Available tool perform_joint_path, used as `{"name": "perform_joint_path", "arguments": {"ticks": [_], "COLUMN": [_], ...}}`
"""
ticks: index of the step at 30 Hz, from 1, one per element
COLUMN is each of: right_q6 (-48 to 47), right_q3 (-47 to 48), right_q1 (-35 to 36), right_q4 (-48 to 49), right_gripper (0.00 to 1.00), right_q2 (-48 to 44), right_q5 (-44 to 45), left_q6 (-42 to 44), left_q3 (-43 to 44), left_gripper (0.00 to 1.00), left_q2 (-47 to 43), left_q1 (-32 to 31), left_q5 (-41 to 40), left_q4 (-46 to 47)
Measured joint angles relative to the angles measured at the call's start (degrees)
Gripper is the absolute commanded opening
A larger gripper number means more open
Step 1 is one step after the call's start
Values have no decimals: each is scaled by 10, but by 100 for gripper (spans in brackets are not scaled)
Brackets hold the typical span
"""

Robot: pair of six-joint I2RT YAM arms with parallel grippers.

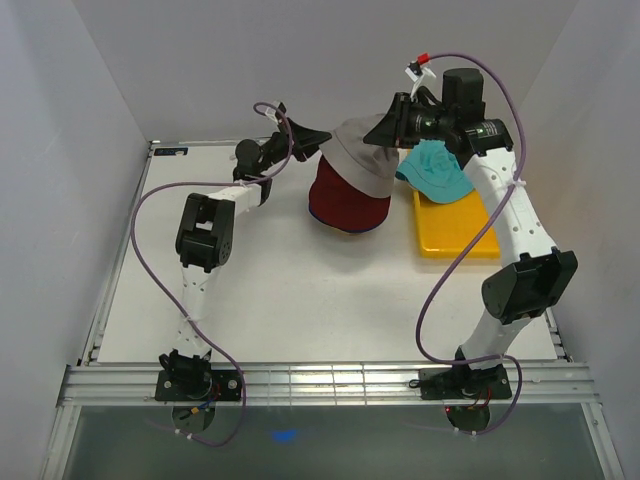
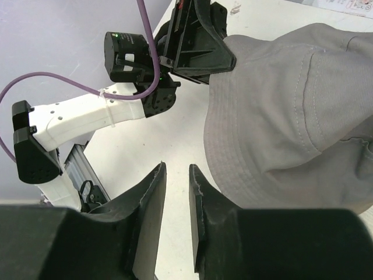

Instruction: Stack the hats

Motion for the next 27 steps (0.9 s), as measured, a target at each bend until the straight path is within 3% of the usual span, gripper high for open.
{"name": "perform_joint_path", "arguments": {"ticks": [8, 15, 27], "right_q6": [-12, -16, -10], "right_q3": [-35, -46, -129], "right_q1": [25, 24, -4], "right_q4": [-2, -12, -11], "right_gripper": [32, 45, 48], "right_q2": [0, 0, -42], "right_q5": [31, 76, 114], "left_q6": [-33, -56, -62], "left_q3": [-48, -110, -202], "left_gripper": [0, 0, 0], "left_q2": [0, -3, -36], "left_q1": [17, 22, 29], "left_q5": [5, 9, 19], "left_q4": [68, 89, 91]}}
